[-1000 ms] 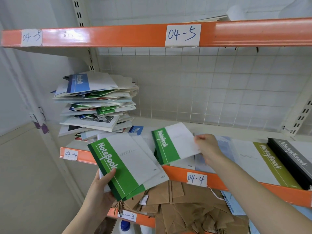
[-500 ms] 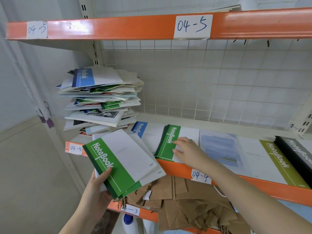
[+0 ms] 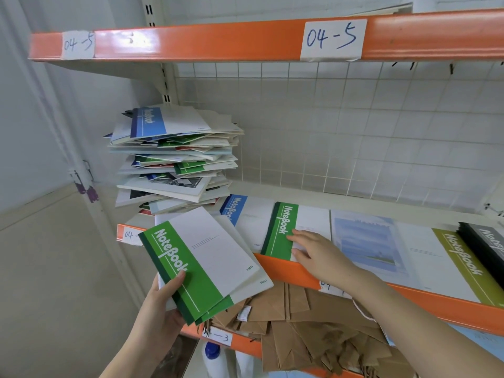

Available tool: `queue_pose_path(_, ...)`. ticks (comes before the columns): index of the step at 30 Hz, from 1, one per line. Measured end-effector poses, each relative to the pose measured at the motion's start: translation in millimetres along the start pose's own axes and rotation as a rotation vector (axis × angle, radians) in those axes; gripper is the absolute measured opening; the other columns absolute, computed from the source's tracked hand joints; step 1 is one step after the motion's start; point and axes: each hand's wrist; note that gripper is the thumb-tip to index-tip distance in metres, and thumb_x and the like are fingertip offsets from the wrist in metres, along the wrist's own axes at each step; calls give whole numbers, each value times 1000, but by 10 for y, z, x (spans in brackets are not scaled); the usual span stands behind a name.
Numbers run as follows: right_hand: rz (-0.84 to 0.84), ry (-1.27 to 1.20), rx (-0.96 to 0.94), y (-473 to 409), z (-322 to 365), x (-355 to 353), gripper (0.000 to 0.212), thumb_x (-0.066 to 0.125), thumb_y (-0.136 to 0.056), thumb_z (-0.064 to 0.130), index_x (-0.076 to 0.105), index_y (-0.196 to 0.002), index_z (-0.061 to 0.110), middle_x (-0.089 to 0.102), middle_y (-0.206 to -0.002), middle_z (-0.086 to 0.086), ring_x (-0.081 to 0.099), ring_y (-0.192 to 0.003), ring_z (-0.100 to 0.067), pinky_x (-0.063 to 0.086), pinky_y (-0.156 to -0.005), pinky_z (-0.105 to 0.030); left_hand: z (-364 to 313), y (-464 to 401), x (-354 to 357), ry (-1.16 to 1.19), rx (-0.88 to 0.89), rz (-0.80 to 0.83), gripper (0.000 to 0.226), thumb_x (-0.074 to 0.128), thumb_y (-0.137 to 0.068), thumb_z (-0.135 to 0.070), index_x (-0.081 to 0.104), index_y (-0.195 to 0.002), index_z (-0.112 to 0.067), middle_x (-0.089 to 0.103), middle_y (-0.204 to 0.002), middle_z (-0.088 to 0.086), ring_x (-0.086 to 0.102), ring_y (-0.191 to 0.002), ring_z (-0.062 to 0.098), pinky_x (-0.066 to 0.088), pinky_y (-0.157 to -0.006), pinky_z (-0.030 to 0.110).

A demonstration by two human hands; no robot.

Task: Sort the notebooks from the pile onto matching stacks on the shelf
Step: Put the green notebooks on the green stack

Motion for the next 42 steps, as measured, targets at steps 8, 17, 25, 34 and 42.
queue_pose_path(8,-2,-44,33,21,87,-76,42,36,-101,33,40,-142,21,37,-149,2,33,-136,-11,25,-112,-28,13,0,94,-22,-10,68,39,59,-77,-20,56,-115,-29,72,-107,6,70,-92,30,56,-71,44)
queue_pose_path(17,75,-802,168,114,479,-221,44,58,-91,40,45,-127,21,65,-105,10,66,-88,-6,54,-72,-22,75,-22,404,-44,-22,144,44,61,-76,-19,56,-120,-22,72,-107,6,71,-93,29,55,-75,47)
queue_pose_path(25,-75,-940,357,140,327,-336,15,60,-91,17,58,-105,10,71,-96,-3,68,-84,-20,55,-69,-32,149,-39,526,-20,-94,190,58,71,-72,-19,53,-126,-14,69,-112,15,68,-98,34,60,-65,41)
queue_pose_path(34,-53,-1050,480,196,259,-350,12,55,-94,20,59,-100,12,68,-93,-10,63,-68,-20,47,-52,-25,267,-52,586,62,-197,242,57,63,-74,-6,50,-128,-14,68,-114,18,66,-102,39,60,-67,43)
queue_pose_path(42,-496,-560,438,-21,-137,-522,15,44,-97,10,53,-106,3,59,-104,-10,53,-81,-19,35,-54,-24,236,-82,314,58,-132,142,58,57,-74,-4,51,-129,-20,66,-117,18,65,-102,40,58,-65,46)
Point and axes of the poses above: each hand's wrist, its own y-axis away from the middle knuckle, its own x-axis out of the palm, z = x × y
